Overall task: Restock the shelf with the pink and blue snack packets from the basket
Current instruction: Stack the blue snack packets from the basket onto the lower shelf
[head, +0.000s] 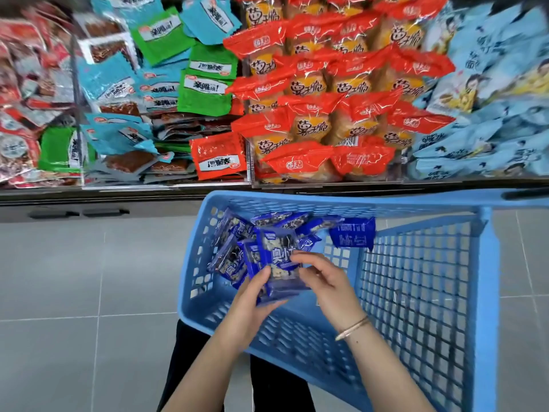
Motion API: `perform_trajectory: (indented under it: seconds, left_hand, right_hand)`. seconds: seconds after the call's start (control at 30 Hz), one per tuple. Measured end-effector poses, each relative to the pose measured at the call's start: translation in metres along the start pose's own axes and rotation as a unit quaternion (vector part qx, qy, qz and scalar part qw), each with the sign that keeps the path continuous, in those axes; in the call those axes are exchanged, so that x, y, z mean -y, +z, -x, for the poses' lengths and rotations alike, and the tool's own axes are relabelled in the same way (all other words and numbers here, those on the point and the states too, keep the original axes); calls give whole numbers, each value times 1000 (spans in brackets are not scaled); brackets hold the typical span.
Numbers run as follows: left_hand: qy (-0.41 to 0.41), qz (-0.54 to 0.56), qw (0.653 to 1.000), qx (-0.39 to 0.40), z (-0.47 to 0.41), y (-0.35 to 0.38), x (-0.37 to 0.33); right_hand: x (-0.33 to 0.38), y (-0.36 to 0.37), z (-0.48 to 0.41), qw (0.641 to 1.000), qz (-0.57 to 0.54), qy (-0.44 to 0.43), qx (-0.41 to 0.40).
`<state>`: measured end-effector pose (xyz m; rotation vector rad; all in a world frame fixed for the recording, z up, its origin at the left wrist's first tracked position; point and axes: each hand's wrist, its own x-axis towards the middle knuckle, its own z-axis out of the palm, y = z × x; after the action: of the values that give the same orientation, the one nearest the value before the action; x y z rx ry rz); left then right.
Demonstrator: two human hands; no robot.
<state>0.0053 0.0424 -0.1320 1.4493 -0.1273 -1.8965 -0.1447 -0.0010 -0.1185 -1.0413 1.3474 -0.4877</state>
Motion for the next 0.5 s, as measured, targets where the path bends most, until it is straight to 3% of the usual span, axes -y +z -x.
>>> perform_trajectory:
  seconds: [0.13, 0.3, 0.5]
  left_hand:
    - [-29, 52, 998, 3, -1, -11, -4]
    - [-24, 56, 998, 19, -3, -4, -8]
    - [-43, 71, 996, 18, -6, 1, -5]
  right_hand:
    - [-1, 0, -12, 995, 75, -49, -40]
    - [-16, 0, -17, 990, -122, 49, 57]
    - [-27, -13, -13, 973, -217, 81, 6]
